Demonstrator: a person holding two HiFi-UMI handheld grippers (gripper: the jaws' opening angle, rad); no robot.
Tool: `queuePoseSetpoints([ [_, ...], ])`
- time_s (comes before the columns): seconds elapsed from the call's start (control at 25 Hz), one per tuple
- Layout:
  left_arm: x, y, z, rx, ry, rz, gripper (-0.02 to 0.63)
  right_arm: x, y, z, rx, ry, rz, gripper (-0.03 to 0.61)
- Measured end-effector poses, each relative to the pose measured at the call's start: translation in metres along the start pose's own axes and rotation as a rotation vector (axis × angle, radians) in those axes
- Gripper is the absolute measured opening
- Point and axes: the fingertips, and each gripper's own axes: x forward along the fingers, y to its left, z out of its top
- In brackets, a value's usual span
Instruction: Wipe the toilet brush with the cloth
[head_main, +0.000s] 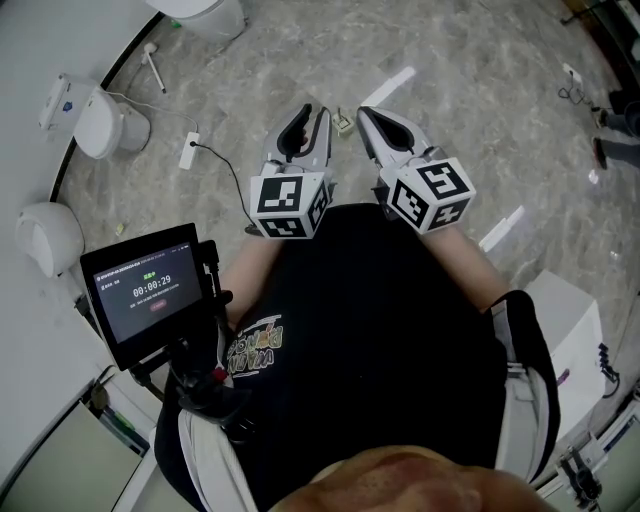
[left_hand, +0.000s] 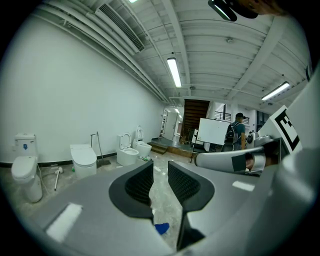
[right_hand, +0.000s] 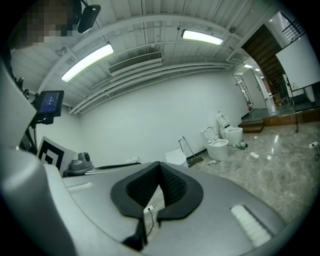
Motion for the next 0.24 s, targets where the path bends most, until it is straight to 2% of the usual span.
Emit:
queuePoseSetpoints([
  [0.24, 0.0005, -0.0022, 0.0008, 0.004, 0.000, -0.007, 0.091, -0.0013, -0.0003, 0.0009, -0.002, -0.002, -0.002, 0.002],
])
